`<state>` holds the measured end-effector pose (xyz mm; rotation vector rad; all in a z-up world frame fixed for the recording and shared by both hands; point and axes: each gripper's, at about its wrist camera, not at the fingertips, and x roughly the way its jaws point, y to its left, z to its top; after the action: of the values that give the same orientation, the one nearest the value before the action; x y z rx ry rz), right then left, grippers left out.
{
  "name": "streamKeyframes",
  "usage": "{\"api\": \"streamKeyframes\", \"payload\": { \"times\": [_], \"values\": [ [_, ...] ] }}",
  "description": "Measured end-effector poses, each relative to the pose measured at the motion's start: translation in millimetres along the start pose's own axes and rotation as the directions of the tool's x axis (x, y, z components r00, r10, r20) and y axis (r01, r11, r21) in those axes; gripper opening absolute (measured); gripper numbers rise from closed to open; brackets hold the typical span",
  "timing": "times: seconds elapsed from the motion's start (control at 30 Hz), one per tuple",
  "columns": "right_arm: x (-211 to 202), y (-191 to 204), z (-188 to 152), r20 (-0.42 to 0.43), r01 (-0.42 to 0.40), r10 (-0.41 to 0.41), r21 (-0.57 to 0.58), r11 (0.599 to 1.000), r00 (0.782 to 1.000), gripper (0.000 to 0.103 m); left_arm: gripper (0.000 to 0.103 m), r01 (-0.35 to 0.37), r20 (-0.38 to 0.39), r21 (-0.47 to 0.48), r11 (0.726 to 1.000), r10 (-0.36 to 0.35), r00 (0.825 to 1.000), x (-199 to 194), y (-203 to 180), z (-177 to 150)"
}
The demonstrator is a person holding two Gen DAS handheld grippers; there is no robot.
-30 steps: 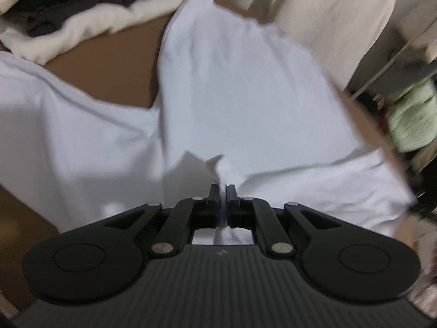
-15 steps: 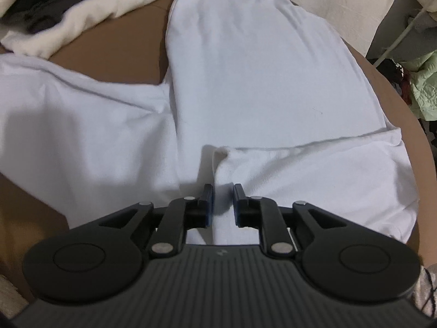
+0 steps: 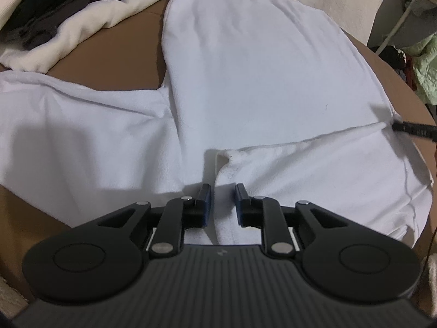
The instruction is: Fold clothes
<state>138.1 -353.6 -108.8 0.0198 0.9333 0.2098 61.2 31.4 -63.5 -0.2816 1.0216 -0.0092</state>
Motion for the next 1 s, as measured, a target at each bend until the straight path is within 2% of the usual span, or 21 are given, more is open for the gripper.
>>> {"api": "streamKeyframes", "payload": {
  "times": [0.3, 0.47, 0.53, 0.6, 0.63, 0.67, 0.8, 0.87, 0.9, 1.0],
  "values": [
    [32.8, -14.7, -1.6, 0.093, 0.119, -0.121, 0.034, 0.992, 0.988, 0.045, 0.027, -0.014, -0.003, 0.022, 1.000, 0.014, 1.000, 1.2, -6.7, 0.8],
    [-32.6, -6.1, -6.4, 0.214, 0.120, -0.160, 0.191, 0.974, 0.964, 0.048, 0.054, 0.013, -0.003, 0.011, 1.000, -0.013, 1.000, -9.0, -5.9, 3.6],
    [-59.3, 7.0, -9.5, 0.274, 0.065, -0.116, 0.189, 0.980, 0.955, 0.050, 0.056, 0.012, 0.034, 0.007, 1.000, -0.012, 0.999, -22.9, -3.3, 9.3],
    [-76.6, 28.9, -13.1, 0.298, 0.010, -0.052, 0.142, 0.990, 0.953, 0.052, 0.065, -0.030, 0.100, 0.002, 1.000, 0.030, 0.995, -43.2, 4.4, 18.4],
    [-80.1, 41.2, -16.3, 0.297, -0.021, -0.016, 0.119, 0.993, 0.955, 0.052, 0.073, -0.074, 0.132, -0.012, 0.997, 0.075, 0.988, -53.8, 12.6, 24.2],
    [-83.0, 54.4, -19.4, 0.293, -0.052, 0.022, 0.094, 0.994, 0.956, 0.052, 0.075, -0.119, 0.162, -0.027, 0.992, 0.122, 0.979, -64.5, 21.4, 30.1],
    [-81.9, 132.4, -30.4, 0.208, -0.161, 0.181, -0.113, 0.981, 0.961, 0.052, 0.075, -0.266, 0.229, -0.087, 0.960, 0.279, 0.933, -105.0, 65.3, 59.8],
    [-83.7, 175.3, -33.7, 0.167, -0.177, 0.221, -0.240, 0.954, 0.961, 0.052, 0.083, -0.289, 0.239, -0.144, 0.946, 0.317, 0.918, -123.8, 97.9, 76.6],
    [-84.2, 187.5, -32.0, 0.164, -0.200, 0.245, -0.251, 0.947, 0.955, 0.052, 0.083, -0.309, 0.225, -0.181, 0.934, 0.345, 0.911, -129.0, 117.4, 85.0],
    [-85.8, 224.1, -27.0, 0.153, -0.268, 0.319, -0.282, 0.921, 0.935, 0.053, 0.083, -0.427, 0.172, -0.284, 0.859, 0.484, 0.858, -133.9, 171.0, 94.6]
  ]
}}
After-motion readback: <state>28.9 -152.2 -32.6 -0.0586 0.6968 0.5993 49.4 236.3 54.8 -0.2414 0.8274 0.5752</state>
